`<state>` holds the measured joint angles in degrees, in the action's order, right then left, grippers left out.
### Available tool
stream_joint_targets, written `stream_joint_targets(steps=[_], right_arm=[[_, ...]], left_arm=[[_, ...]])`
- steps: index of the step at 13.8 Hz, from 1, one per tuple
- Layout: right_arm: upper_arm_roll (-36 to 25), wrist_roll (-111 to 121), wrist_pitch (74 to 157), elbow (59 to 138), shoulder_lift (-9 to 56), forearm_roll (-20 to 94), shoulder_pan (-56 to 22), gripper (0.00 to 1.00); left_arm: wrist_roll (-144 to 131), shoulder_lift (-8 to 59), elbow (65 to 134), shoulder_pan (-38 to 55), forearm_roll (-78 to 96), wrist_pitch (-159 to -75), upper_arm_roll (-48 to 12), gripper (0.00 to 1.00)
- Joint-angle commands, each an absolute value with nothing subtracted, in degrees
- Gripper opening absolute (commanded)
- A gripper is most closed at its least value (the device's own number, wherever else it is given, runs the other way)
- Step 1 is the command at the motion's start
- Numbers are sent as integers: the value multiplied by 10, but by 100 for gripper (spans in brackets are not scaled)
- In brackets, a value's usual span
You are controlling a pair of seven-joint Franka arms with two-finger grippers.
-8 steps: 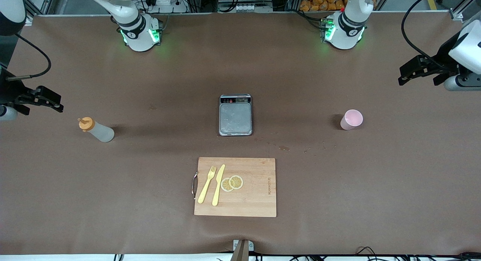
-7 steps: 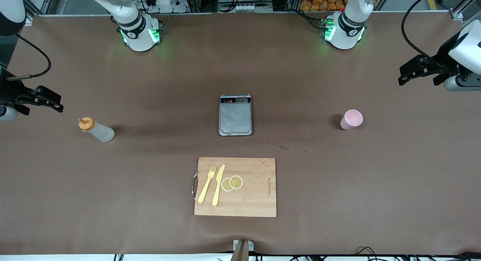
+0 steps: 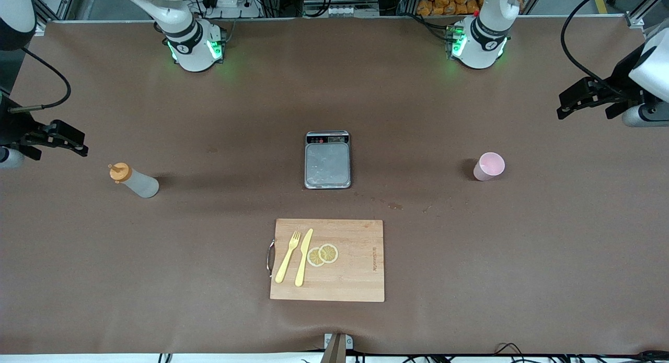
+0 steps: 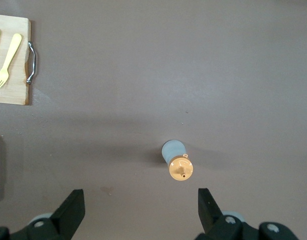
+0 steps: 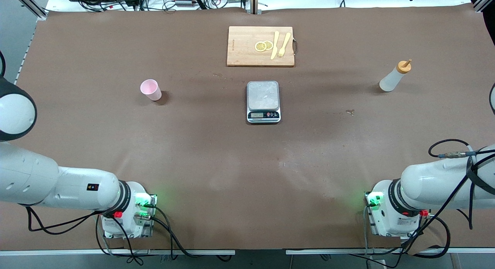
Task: Add sauce to pink cup with both arms
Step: 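Move the left gripper toward the pink cup while the right gripper approaches the bottle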
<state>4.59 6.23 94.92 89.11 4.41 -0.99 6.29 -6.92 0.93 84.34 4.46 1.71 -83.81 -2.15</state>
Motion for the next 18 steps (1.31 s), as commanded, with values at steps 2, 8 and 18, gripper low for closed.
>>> stream_joint_targets(steps=[2, 8, 18], right_arm=[[50, 67, 936, 882, 61, -16, 74, 100], [49, 67, 944, 878, 122, -20, 130, 100], [49, 65, 947, 882, 181, 48, 282, 100]], left_arm=[[-69, 12, 835, 39, 12, -824, -25, 100], [-62, -4, 932, 20, 11, -793, -25, 100], [-18, 26, 1141, -12, -10, -972, -27, 100]])
